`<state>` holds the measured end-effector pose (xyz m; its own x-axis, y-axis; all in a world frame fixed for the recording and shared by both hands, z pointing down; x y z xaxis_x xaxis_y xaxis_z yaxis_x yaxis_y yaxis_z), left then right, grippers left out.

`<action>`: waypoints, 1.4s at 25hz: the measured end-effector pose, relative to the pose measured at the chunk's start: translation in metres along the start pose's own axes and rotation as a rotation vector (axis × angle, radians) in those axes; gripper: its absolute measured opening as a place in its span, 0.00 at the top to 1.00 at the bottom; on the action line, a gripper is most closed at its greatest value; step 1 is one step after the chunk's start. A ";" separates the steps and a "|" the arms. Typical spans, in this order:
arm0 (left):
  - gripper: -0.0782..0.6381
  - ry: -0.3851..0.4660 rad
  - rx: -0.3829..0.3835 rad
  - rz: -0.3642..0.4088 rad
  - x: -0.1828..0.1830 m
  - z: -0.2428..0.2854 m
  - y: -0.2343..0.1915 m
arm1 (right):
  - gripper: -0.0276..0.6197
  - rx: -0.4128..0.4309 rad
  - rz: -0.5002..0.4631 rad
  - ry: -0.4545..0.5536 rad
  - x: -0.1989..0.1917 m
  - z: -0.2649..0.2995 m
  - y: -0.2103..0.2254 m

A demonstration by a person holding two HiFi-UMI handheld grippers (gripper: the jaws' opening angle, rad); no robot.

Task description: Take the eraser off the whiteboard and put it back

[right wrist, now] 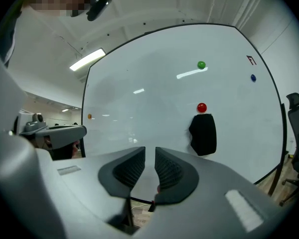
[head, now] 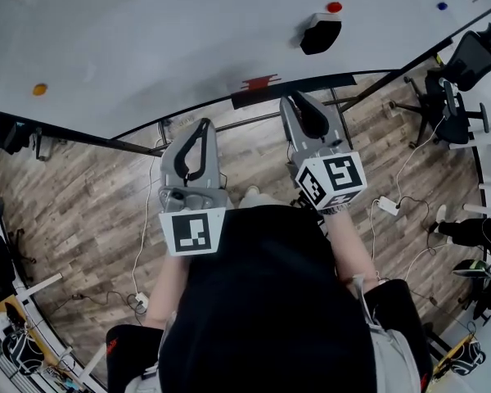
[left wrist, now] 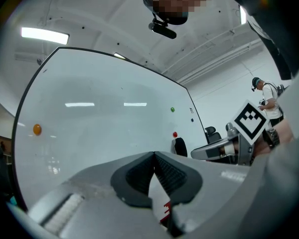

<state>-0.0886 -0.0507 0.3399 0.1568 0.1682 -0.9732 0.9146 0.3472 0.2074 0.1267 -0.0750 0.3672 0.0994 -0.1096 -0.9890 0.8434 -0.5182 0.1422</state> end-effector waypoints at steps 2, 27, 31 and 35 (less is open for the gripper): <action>0.89 0.001 0.010 -0.007 -0.001 -0.002 -0.002 | 0.89 0.017 -0.002 0.012 0.001 0.000 -0.012; 0.89 -0.022 0.081 -0.037 -0.018 -0.023 -0.011 | 0.95 0.227 -0.016 0.049 -0.008 0.003 -0.083; 0.89 -0.023 0.071 -0.036 -0.019 -0.024 -0.010 | 0.95 0.237 -0.045 0.053 -0.007 0.002 -0.090; 0.89 -0.020 0.069 -0.036 -0.019 -0.027 -0.012 | 0.95 0.236 -0.056 0.052 -0.009 0.003 -0.094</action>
<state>-0.1123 -0.0330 0.3589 0.1301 0.1384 -0.9818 0.9431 0.2882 0.1656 0.0454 -0.0278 0.3624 0.0882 -0.0343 -0.9955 0.7021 -0.7068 0.0865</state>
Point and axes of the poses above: the fingertips, and each gripper's own axes: z forward along the fingers, y to its right, x out of its top, the point moved 8 cm from there along -z, backward along the fingers, and after that the axes turned 10 degrees about x, right-handed, at the moved point
